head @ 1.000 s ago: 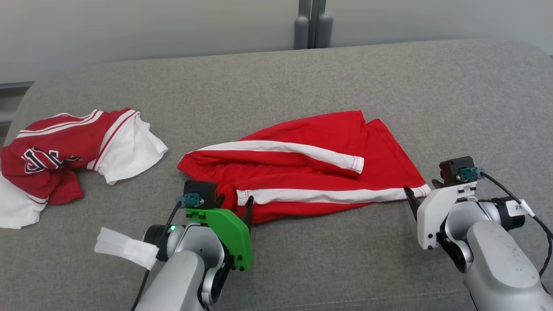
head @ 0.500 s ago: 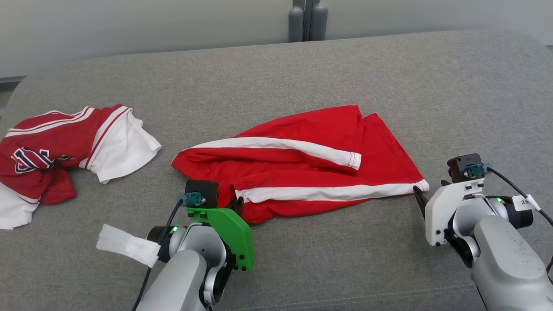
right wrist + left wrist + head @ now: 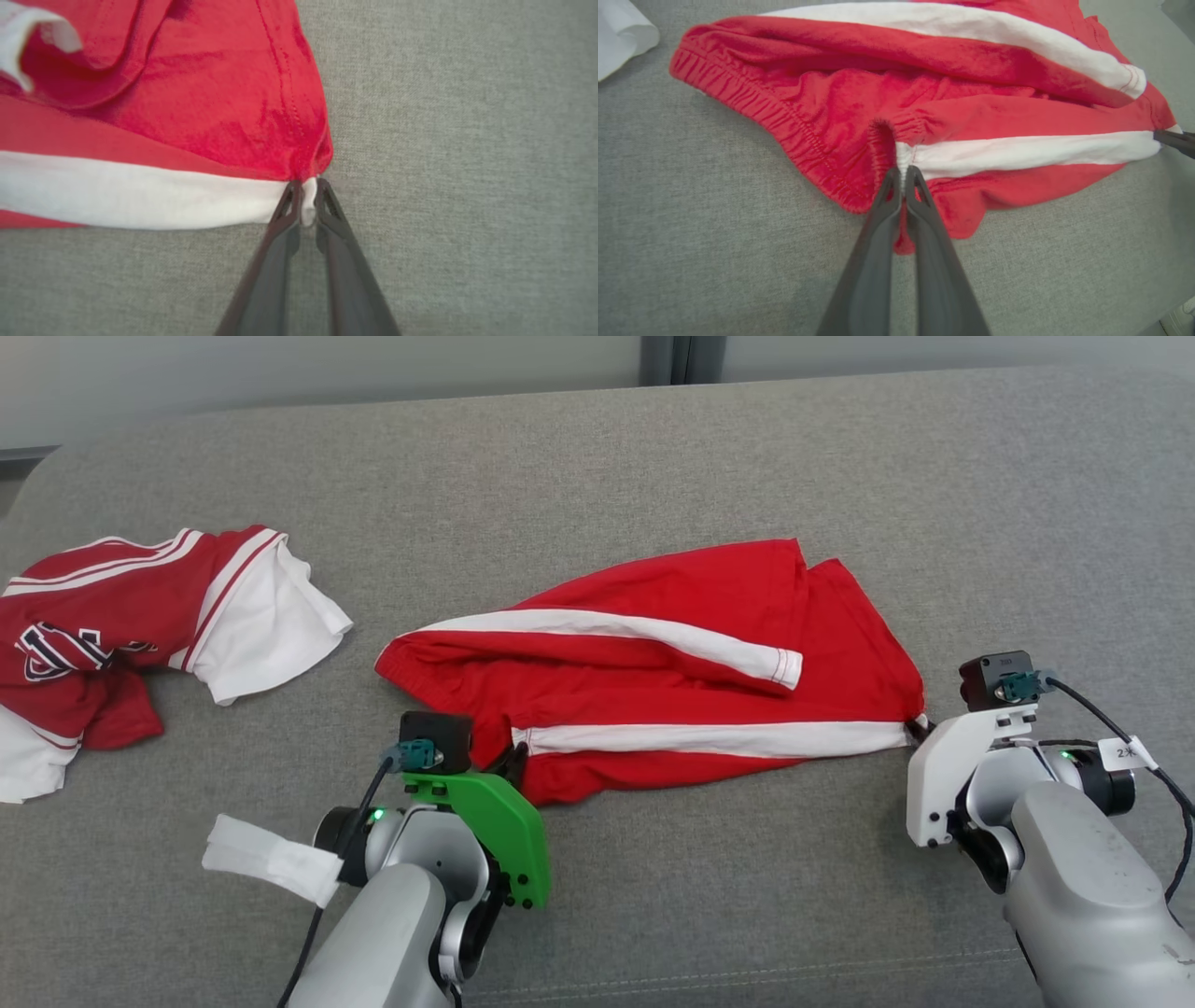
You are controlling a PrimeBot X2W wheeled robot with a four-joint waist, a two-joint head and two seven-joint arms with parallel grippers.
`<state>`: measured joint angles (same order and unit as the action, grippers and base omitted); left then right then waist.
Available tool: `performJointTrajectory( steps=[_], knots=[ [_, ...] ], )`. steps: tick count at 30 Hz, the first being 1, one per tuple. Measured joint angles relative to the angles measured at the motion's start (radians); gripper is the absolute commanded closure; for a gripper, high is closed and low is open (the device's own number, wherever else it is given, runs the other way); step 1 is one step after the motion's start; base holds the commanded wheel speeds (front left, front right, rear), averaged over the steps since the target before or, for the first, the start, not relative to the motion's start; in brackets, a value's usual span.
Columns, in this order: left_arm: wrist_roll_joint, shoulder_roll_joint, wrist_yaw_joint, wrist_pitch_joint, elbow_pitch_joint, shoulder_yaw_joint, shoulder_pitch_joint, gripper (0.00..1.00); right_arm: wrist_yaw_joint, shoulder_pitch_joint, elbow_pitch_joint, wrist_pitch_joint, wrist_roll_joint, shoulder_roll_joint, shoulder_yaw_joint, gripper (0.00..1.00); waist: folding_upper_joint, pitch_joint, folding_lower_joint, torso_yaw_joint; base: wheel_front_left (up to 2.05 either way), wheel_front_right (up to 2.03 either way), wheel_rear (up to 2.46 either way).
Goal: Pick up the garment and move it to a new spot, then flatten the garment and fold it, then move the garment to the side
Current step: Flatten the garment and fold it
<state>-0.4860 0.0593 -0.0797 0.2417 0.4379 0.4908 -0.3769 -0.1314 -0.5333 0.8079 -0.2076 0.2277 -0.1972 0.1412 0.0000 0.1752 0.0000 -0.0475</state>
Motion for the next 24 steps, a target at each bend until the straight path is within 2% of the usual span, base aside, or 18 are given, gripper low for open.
performJointTrajectory(
  steps=[5,10,16,24],
  knots=[
    [-0.029,-0.001,0.006,-0.035,-0.01,-0.02,-0.005,1.0,0.0,-0.011,0.008,0.031,0.014,-0.005,0.014,1.0,0.0,0.006,0.0,0.005,0.0,0.0,0.0],
    [-0.109,-0.005,0.03,-0.076,-0.041,-0.058,-0.008,1.0,0.0,-0.019,-0.022,0.06,0.037,-0.022,0.031,1.0,0.0,-0.014,0.0,0.004,0.0,0.0,0.0],
    [-0.155,-0.003,0.044,-0.116,-0.085,-0.099,-0.03,1.0,0.0,-0.034,-0.113,0.082,0.07,-0.031,0.053,1.0,0.0,-0.053,0.0,-0.007,0.0,0.0,0.0],
    [-0.159,0.038,0.053,-0.129,-0.119,-0.14,-0.125,1.0,0.0,-0.079,-0.253,0.068,0.096,-0.051,0.065,1.0,0.0,-0.107,0.0,-0.029,0.0,0.0,0.0]
  ],
)
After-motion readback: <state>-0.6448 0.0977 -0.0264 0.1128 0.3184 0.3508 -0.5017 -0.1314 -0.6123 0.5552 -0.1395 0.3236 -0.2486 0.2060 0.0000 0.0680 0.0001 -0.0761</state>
